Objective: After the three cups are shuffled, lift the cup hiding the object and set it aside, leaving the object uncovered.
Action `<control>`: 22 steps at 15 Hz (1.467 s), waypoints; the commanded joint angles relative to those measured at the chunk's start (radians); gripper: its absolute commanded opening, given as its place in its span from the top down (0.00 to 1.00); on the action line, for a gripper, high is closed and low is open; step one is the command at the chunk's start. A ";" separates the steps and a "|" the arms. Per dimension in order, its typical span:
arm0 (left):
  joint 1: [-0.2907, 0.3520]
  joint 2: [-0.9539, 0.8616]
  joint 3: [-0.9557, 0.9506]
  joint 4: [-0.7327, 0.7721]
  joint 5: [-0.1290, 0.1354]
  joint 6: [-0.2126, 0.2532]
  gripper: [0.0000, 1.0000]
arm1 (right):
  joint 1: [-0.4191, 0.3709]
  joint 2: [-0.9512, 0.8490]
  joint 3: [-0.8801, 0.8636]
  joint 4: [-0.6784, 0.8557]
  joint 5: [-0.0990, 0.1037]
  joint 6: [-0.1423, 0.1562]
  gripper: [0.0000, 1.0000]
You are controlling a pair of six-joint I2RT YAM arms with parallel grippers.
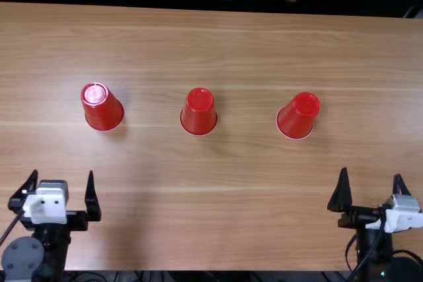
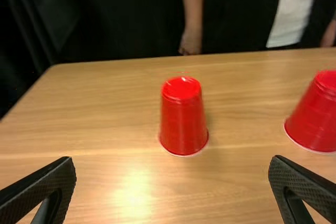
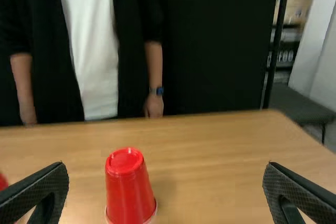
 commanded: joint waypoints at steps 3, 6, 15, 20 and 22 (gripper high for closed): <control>0.059 0.195 0.320 -0.153 -0.039 0.015 0.00 | -0.003 0.209 0.293 -0.239 -0.001 -0.010 0.00; 0.069 0.363 0.532 -0.350 -0.042 0.015 0.00 | 0.005 0.377 0.481 -0.414 -0.003 -0.011 0.00; 0.069 0.840 1.001 -0.832 -0.044 0.016 0.00 | 0.201 0.821 0.842 -0.758 -0.003 -0.041 0.00; 0.060 0.958 1.047 -0.847 -0.042 0.015 0.00 | 0.199 0.979 0.900 -0.747 -0.003 -0.076 0.00; 0.059 1.001 1.052 -0.847 -0.044 0.013 0.00 | 0.198 1.024 0.909 -0.716 -0.003 -0.076 0.00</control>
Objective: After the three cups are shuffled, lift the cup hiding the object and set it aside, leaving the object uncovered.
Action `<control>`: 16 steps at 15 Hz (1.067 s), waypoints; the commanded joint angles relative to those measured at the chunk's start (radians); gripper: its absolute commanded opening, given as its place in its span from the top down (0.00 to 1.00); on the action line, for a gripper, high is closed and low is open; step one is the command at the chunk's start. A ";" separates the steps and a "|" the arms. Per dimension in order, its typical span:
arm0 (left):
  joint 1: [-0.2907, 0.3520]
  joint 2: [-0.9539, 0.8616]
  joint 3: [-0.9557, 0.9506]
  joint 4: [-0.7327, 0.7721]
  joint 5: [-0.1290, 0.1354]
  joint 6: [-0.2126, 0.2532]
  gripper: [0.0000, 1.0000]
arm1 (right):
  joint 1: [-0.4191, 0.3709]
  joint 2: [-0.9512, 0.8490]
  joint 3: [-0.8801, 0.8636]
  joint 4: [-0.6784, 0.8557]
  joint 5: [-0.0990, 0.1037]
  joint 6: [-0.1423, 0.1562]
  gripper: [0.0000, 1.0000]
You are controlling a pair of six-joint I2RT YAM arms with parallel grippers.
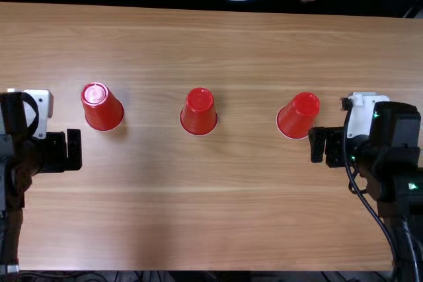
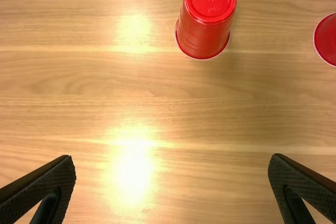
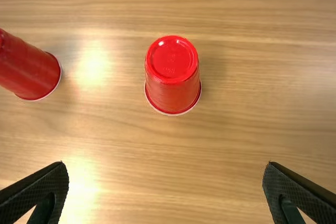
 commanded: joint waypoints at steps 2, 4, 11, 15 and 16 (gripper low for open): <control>-0.005 0.060 0.073 -0.034 -0.006 0.011 0.00 | 0.010 0.086 0.062 0.045 -0.002 -0.009 0.00; -0.011 0.102 0.125 -0.049 -0.004 0.009 0.00 | 0.010 0.155 0.105 0.047 -0.002 -0.011 0.00; -0.071 0.186 0.207 -0.065 -0.004 0.011 0.00 | 0.009 0.391 0.200 0.063 -0.006 -0.004 0.00; -0.079 0.204 0.207 -0.065 -0.004 0.011 0.00 | 0.009 0.517 0.240 0.118 -0.008 -0.004 0.00; -0.079 0.206 0.205 -0.065 -0.004 0.011 0.00 | 0.009 0.551 0.243 0.118 -0.008 -0.004 0.00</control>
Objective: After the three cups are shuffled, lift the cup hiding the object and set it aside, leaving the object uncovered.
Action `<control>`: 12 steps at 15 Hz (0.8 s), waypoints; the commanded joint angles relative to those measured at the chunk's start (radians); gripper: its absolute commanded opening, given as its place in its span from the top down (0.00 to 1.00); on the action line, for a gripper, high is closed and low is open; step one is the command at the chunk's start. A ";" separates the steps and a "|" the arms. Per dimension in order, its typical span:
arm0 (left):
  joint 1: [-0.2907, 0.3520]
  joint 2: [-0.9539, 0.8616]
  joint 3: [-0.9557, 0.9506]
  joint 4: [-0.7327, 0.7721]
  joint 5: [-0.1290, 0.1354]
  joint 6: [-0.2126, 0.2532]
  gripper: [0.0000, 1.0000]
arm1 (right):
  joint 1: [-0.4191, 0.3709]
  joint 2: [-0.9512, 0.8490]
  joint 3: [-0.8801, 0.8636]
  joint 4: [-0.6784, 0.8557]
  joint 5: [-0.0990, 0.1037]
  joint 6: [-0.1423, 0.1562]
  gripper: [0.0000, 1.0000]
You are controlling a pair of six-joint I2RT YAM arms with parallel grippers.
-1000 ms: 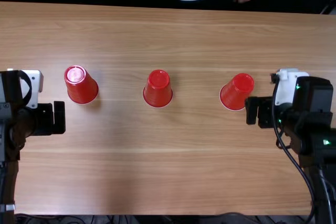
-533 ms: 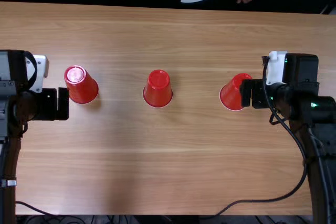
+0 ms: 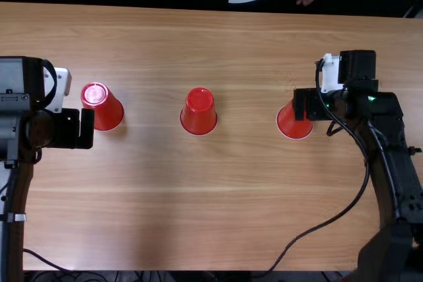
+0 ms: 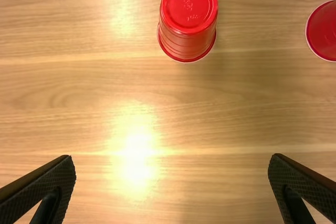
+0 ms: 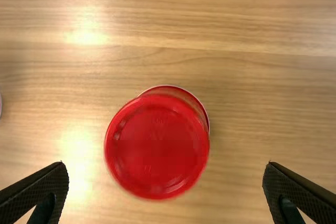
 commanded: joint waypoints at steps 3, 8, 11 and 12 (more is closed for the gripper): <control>-0.014 0.007 0.032 0.000 -0.002 0.009 0.00 | 0.012 0.057 0.036 0.010 -0.008 0.001 0.00; -0.013 0.007 0.029 0.000 -0.002 0.010 0.00 | 0.016 0.117 0.033 0.047 -0.008 0.007 0.00; -0.013 0.007 0.029 0.000 -0.002 0.009 0.00 | 0.021 0.158 0.033 0.047 -0.010 0.009 0.31; -0.013 0.007 0.029 0.000 -0.002 0.009 0.00 | 0.035 0.160 0.033 0.047 -0.010 0.009 0.52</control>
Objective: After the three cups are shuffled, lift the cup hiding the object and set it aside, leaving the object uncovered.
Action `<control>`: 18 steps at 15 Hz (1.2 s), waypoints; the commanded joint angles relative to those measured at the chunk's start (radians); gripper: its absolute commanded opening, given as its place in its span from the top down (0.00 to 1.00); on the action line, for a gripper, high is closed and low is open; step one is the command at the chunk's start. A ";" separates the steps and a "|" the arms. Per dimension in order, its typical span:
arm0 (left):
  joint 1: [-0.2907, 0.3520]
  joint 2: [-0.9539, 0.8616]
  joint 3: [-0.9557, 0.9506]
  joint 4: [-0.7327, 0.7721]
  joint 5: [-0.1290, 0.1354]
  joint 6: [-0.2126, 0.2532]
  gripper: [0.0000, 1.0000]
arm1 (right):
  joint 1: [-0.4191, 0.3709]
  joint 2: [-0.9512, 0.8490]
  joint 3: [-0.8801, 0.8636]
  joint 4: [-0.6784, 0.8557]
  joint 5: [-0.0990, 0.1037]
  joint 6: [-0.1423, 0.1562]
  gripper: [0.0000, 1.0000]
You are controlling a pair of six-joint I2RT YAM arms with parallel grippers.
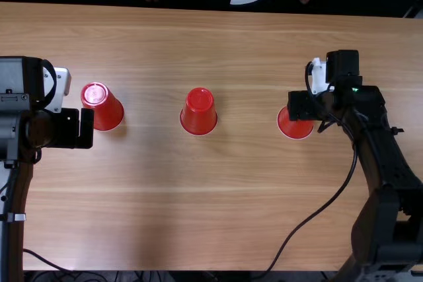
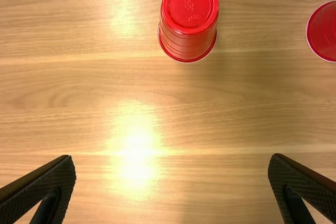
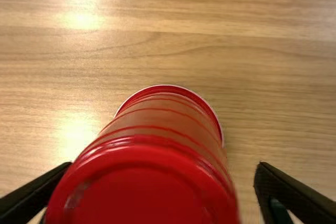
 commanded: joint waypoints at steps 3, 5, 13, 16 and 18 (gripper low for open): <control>-0.012 0.007 0.029 -0.003 -0.001 0.009 0.00 | 0.029 0.020 0.025 0.001 -0.038 0.006 0.79; -0.012 0.005 0.028 -0.003 -0.001 0.009 0.00 | 0.032 0.013 0.023 -0.001 -0.075 0.008 0.81; -0.005 -0.005 0.025 -0.005 -0.001 0.005 0.00 | 0.022 -0.242 0.014 -0.012 -0.075 0.006 0.90; -0.005 -0.016 0.025 -0.012 -0.001 0.005 0.00 | -0.021 -0.316 -0.007 -0.010 -0.073 0.003 0.90; -0.005 -0.025 0.022 -0.012 -0.001 0.005 0.00 | -0.103 -0.348 -0.042 -0.001 -0.068 -0.007 0.89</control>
